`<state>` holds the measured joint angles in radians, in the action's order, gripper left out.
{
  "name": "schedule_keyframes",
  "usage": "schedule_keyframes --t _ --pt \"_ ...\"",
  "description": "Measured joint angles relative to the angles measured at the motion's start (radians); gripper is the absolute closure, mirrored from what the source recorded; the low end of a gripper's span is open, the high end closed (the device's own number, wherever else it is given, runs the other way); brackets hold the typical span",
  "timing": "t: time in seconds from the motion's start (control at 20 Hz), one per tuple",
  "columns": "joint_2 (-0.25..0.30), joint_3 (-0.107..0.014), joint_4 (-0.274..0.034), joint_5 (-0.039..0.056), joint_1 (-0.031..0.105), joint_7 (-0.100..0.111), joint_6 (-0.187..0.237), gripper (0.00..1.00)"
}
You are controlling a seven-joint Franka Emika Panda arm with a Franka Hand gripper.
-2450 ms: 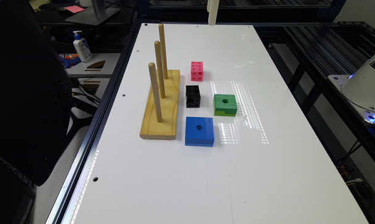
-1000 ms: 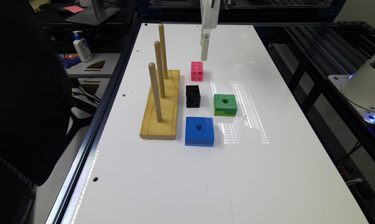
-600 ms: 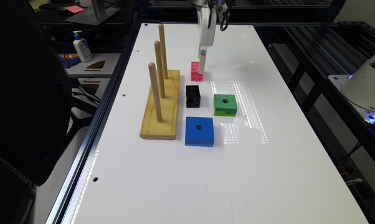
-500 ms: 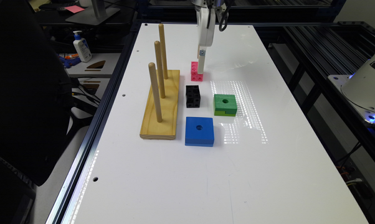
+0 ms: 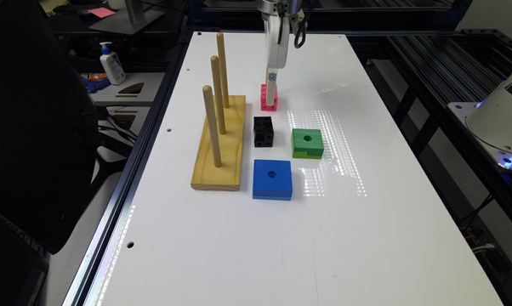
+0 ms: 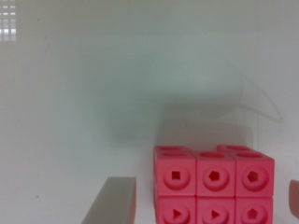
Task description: Pick up pink block.
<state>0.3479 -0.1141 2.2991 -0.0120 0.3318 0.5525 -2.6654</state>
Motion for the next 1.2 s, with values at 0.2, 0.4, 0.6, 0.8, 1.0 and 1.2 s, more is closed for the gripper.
schedule_keyframes --t 0.2,0.4,0.6,0.8,1.0,1.2 --pt "0.042 0.0 -0.005 0.0002 0.0 0.0 -0.031 0.0" --pt "0.07 0.0 -0.012 0.0016 0.0 0.0 -0.06 0.0" --pt "0.069 0.0 -0.012 0.0017 0.001 0.0 -0.06 1.0" --pt "0.069 0.0 -0.012 0.0017 0.001 0.0 -0.06 1.0" --pt "0.069 0.0 -0.012 0.0017 0.001 0.0 -0.059 1.0" --pt "0.063 0.0 -0.011 0.0017 0.001 0.0 -0.056 1.0"
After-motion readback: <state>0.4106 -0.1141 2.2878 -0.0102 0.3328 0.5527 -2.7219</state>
